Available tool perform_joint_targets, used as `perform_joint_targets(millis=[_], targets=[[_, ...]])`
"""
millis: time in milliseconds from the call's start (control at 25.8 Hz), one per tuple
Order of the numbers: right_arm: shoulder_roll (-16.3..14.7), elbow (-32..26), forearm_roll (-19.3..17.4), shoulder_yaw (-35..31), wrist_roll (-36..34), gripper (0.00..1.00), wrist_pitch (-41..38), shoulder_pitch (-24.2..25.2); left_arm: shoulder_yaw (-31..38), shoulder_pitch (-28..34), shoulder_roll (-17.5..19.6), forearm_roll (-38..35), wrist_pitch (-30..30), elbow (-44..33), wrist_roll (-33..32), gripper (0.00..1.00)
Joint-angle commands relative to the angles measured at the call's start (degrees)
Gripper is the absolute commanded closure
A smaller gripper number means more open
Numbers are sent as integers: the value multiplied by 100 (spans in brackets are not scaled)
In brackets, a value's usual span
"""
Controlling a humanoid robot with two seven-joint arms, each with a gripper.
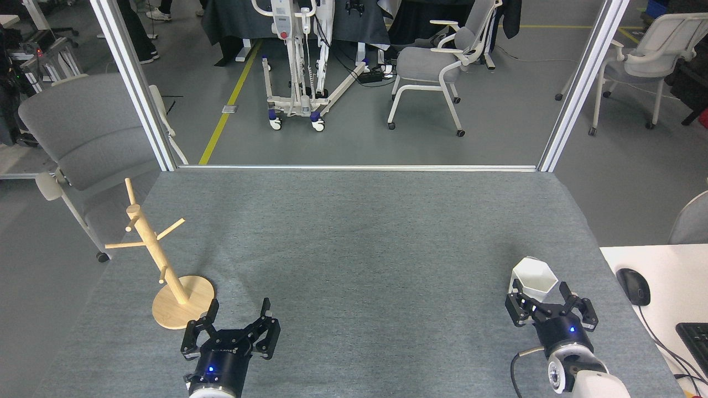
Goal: Hang cup on storage rack
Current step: 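Close the right gripper on the white cup and grip it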
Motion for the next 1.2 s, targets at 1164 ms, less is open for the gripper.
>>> perform_joint_targets(millis=[1164], targets=[[-130,343,33,183,-156,0,-219,-207,0,-9,-9,0,0,96,-2,1]])
